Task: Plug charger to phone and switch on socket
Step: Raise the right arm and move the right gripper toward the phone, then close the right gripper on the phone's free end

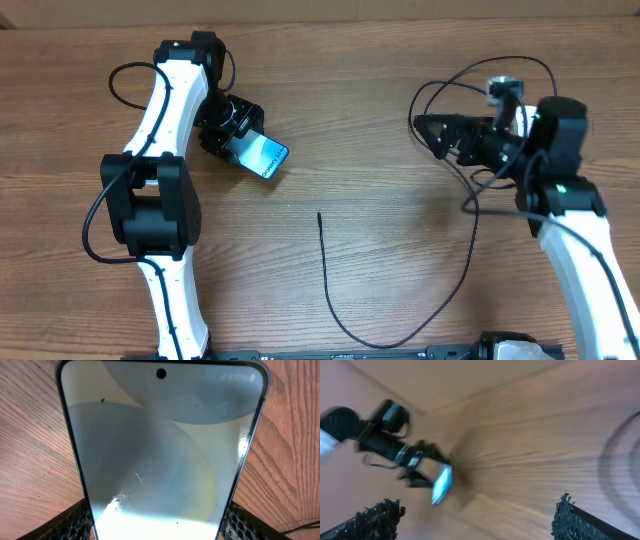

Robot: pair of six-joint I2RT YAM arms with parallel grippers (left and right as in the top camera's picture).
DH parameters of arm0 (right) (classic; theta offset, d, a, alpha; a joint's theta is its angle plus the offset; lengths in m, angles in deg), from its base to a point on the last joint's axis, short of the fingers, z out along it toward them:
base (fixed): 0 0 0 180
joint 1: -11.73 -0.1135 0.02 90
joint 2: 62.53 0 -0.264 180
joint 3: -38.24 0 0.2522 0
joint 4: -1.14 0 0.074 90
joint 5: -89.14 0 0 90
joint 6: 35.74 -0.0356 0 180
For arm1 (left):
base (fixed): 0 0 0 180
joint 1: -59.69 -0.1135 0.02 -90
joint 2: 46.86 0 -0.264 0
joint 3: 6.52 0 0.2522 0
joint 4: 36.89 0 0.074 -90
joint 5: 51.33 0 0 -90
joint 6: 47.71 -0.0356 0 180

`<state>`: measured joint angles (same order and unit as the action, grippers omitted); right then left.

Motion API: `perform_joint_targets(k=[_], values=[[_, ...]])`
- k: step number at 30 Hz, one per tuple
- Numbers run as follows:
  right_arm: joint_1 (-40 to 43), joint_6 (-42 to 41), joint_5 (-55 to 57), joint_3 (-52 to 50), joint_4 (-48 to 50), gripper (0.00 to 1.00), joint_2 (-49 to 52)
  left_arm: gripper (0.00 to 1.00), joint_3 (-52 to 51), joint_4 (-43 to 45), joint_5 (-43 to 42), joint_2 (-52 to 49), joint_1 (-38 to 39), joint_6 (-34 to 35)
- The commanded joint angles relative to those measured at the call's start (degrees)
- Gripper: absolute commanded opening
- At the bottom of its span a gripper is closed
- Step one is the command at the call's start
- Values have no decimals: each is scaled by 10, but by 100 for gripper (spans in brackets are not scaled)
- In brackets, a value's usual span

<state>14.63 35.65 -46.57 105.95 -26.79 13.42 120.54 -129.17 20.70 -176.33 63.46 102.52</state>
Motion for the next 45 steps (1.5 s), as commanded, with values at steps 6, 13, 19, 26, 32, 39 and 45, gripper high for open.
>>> perform_joint_targets(k=[6,13,19,26,32,39,45], values=[[-4,-179,-92,16,39,100,65,4,16,10,-39,0,15,37],[-28,-247,-75,16,50,100,92,4,16,47,-55,0,53,82],[-81,-247,-12,16,39,100,103,4,16,86,-96,0,92,119],[-130,-247,75,16,18,100,103,4,16,98,-139,0,125,179],[-161,-247,129,16,-9,100,103,4,16,100,-200,0,141,215],[-184,-246,142,16,-11,100,103,4,16,100,-239,0,153,239],[-198,-245,178,16,-28,100,103,4,16,100,-264,0,167,254]])
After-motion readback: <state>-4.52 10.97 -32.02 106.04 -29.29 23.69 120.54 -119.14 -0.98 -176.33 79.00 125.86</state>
